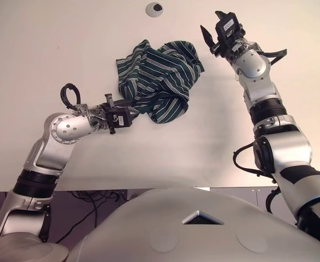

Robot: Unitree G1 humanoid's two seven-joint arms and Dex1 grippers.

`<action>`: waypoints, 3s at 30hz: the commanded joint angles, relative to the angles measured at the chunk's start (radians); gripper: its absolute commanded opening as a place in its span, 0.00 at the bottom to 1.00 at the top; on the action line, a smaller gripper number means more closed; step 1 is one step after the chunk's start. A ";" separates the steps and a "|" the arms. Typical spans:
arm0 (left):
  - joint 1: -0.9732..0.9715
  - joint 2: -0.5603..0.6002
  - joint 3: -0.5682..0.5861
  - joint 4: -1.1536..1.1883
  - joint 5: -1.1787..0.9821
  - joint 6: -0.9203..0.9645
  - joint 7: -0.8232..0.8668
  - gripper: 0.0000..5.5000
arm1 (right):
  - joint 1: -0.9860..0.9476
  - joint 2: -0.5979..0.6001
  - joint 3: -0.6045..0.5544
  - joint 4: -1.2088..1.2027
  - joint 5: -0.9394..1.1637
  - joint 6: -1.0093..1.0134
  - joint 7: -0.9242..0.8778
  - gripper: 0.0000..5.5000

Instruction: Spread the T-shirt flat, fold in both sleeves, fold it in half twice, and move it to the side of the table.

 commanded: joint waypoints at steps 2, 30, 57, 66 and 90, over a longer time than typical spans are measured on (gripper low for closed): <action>-0.024 0.007 -0.031 0.027 0.048 -0.019 0.001 0.30 | -0.006 0.000 -0.004 -0.019 -0.001 0.025 0.001 0.45; -0.435 -0.337 0.219 -0.246 -0.531 0.592 0.251 0.00 | 0.481 -0.360 -0.086 -1.137 0.829 1.010 0.728 0.45; -0.434 -0.154 0.301 -0.274 -0.992 1.087 0.013 0.00 | -0.118 0.065 0.258 0.048 -0.001 -0.147 0.115 0.45; -0.584 -0.285 0.540 -0.109 -1.169 1.207 0.339 0.00 | 0.227 -0.111 0.013 -0.499 0.435 0.439 0.553 0.45; -0.635 -0.307 0.547 -0.131 -1.352 1.279 0.517 0.00 | 0.475 0.115 0.260 -1.054 0.408 1.014 0.124 0.40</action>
